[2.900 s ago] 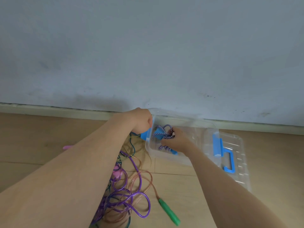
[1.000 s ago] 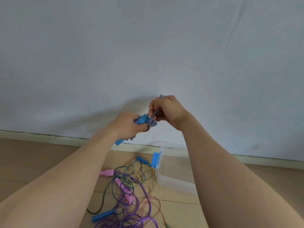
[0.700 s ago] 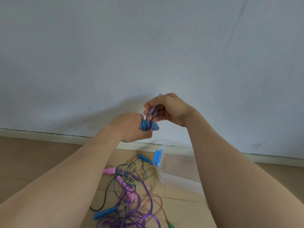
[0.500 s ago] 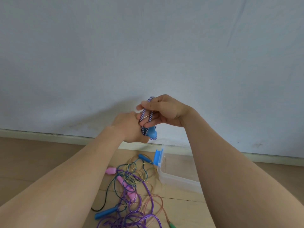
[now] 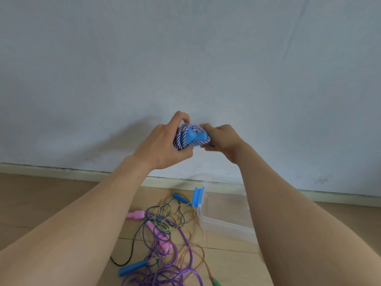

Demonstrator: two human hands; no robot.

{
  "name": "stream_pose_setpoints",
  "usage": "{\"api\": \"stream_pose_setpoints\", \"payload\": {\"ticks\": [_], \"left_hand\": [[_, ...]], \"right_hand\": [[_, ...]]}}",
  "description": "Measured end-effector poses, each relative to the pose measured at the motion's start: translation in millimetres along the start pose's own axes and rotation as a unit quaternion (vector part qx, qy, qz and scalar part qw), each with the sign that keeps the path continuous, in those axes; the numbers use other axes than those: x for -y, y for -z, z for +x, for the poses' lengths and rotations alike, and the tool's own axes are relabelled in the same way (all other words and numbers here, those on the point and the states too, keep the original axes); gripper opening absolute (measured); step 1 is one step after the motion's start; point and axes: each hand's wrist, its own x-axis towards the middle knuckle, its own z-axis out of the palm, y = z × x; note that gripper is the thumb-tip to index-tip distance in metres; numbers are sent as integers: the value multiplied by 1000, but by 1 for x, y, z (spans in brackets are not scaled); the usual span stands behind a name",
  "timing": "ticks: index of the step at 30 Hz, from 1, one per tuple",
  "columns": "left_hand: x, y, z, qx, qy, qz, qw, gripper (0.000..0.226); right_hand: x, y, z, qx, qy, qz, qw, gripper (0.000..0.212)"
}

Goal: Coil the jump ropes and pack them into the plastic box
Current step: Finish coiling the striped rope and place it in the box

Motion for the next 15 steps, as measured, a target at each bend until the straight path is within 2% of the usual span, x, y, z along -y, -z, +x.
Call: {"api": "stream_pose_setpoints", "payload": {"ticks": [2,5,8,11,13,15], "left_hand": [[-2,0,2,-20,-19,-24,999,56],[-4,0,3,-39,-35,-55,997,60],[-4,1,4,-28,-29,-64,997,59],[-3,-2,7,-31,-10,-75,997,28],[-7,-4,13,-64,24,-116,991,12],[-13,-5,21,-70,70,-213,972,10]], "right_hand": [[7,1,-5,18,8,88,996,41],[10,1,-3,8,31,110,993,38],[4,-1,2,-36,23,26,999,48],[-1,0,7,-98,41,-102,989,49],[-4,-2,12,-144,71,-195,967,45],[-5,-7,13,-167,85,-214,959,52]]}}
